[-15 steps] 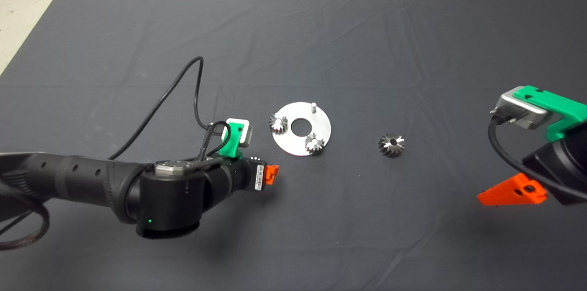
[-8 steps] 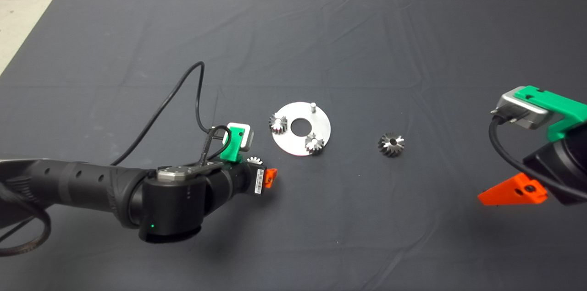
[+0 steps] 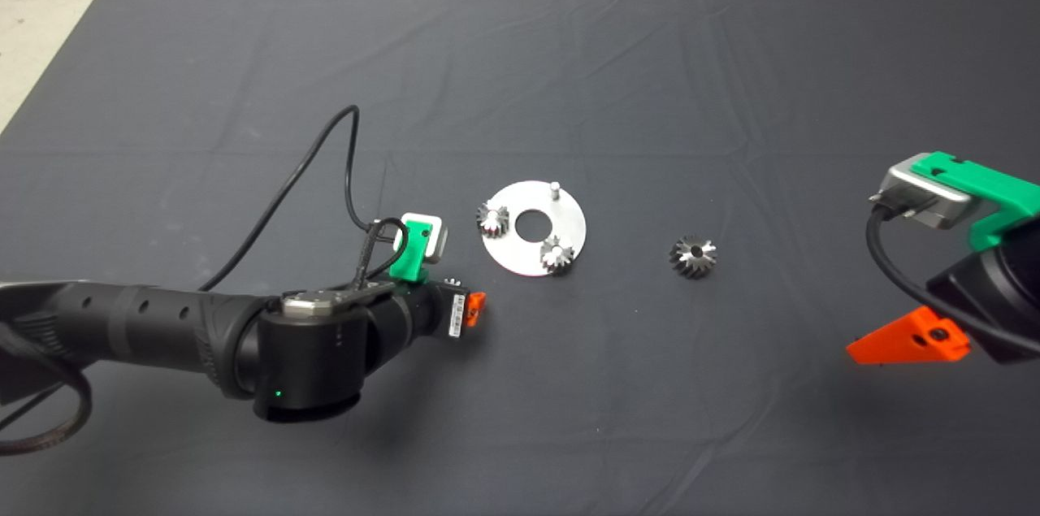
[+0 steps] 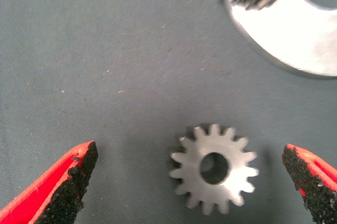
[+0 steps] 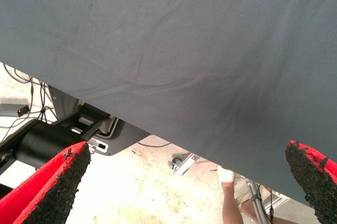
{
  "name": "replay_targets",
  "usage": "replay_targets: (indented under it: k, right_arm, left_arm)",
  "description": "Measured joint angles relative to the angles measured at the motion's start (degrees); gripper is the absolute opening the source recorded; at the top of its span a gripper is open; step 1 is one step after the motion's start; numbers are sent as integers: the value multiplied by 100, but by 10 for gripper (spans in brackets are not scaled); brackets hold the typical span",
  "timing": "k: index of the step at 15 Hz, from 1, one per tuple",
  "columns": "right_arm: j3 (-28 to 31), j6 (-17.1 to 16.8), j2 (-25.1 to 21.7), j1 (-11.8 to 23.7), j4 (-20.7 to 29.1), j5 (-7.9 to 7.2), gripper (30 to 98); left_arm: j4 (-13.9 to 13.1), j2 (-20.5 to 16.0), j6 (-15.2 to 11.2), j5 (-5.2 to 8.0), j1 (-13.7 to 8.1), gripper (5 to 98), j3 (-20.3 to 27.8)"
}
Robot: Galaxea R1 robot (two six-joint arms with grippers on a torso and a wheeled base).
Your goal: Remove an incorrectly installed larger gear and replace it with the correct smaller gear
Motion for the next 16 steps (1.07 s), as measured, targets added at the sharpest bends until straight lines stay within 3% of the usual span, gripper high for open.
replay_targets:
  k: [13, 16]
  right_arm:
    - [-38, 0, 1, 0, 1, -2, 977]
    - [-38, 5, 0, 0, 0, 0, 977]
  left_arm:
    - [110, 3, 87, 0, 116, 898, -88]
    - [110, 61, 83, 0, 123, 847, -88]
